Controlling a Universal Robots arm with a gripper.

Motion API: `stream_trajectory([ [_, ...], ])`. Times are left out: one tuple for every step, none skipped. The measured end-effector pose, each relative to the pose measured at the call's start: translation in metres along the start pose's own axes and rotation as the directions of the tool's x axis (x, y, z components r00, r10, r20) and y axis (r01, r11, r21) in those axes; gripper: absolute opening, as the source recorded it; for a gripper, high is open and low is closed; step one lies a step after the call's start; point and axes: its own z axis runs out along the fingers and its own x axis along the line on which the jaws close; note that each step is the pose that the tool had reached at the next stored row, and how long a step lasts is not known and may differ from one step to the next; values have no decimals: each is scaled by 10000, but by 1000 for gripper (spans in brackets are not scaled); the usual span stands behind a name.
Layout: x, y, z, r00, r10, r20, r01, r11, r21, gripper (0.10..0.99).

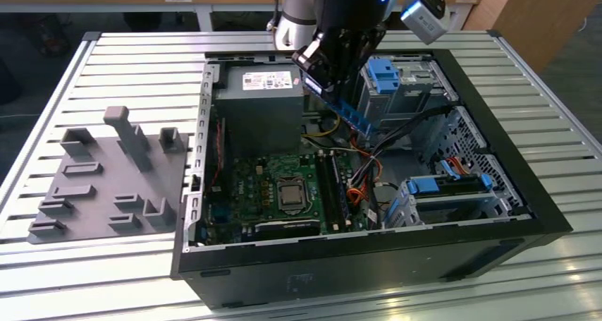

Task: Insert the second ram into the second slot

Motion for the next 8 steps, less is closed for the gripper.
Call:
stream_trajectory([
  [0, 0, 0, 10000, 39, 1, -39, 10000, 0, 137],
  [0, 0, 0, 10000, 80, 3, -80, 10000, 0, 137],
  [0, 0, 0, 9999, 117, 5, -117, 9999, 1, 137],
  [0, 0, 0, 9999, 153, 6, -153, 9999, 2, 137],
  [0, 0, 0, 9998, 190, 7, -190, 9998, 3, 137],
  [0, 0, 0, 9997, 228, 9, -228, 9997, 3, 137],
  [0, 0, 0, 9997, 264, 9, -264, 9997, 4, 137],
  [0, 0, 1, 9996, 299, 11, -299, 9996, 4, 137],
])
